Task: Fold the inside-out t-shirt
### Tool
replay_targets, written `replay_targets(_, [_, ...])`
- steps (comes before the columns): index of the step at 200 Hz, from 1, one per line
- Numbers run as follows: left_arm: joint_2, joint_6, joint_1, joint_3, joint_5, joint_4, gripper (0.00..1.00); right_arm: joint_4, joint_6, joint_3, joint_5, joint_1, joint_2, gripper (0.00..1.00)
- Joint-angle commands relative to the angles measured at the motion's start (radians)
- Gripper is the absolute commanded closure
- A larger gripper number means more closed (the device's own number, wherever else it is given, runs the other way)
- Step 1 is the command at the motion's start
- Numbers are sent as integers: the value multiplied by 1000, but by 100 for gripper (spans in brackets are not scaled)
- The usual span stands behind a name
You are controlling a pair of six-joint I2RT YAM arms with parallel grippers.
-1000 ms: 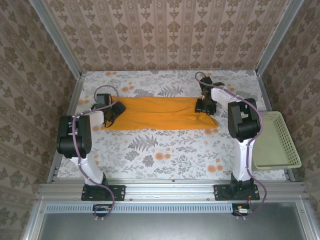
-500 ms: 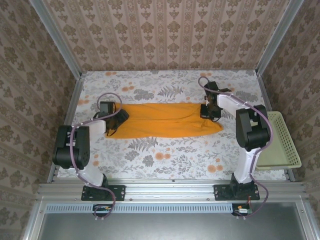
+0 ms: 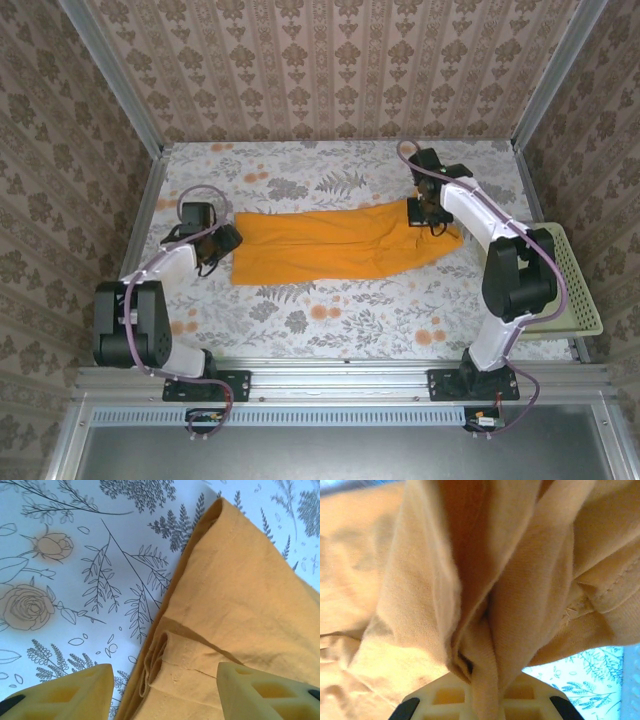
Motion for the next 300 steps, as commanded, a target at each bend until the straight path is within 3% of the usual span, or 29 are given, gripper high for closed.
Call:
replay_targets(1, [74,65,-21,30,47,-50,46,-133,-33,138,82,77,34,100])
replay_targets(24, [141,50,-61,21,72,-1,50,-219,-23,281,98,157,115,100])
replay_targets(80, [180,-13,-175,-29,96,112,65,-246,45,477,-56,293,240,100])
replay_targets(121, [131,-114,-289,-127,92,208,79,-182,129,508,-190,341,271,100])
replay_targets(154, [56,-208,-431,-216,37,264,81,-108,186,481,-253,379,270,100])
replay_targets(184, [-6,-274,-508,-276,-18,288,81,-60,224,464,-299,424,287,100])
replay_targets(240, [-90,-294,-530,-332,-91,294,80,3,270,414,-354,512,312,100])
replay_targets(300, [-99,-299,-525,-358,-98,334,81,47,296,341,-366,562,317,100])
